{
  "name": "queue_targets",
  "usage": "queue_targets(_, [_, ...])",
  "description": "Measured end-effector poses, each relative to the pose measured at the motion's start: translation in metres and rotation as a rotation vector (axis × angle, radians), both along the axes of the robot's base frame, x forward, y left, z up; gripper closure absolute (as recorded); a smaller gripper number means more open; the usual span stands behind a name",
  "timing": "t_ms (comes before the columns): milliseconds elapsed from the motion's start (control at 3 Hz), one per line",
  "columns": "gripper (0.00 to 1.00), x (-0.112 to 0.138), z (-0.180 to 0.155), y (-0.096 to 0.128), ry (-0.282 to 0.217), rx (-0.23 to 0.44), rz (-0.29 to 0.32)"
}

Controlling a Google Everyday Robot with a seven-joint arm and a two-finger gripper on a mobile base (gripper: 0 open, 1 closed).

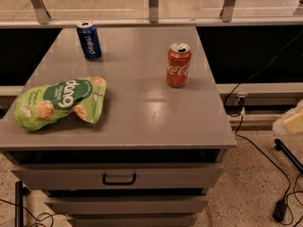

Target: Move coke can near pepsi can

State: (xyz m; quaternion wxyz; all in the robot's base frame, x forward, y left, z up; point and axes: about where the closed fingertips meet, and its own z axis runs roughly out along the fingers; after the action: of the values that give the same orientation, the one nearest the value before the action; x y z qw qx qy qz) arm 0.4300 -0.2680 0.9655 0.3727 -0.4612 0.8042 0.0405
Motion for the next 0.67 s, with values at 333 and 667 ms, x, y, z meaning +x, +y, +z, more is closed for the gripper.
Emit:
queue_targets(333, [0.00, 0.014, -0.001, -0.011, -0.165, 0.106, -0.020])
queue_targets(667, [0.00, 0.026, 0.003, -0.006, -0.293, 0.226, -0.030])
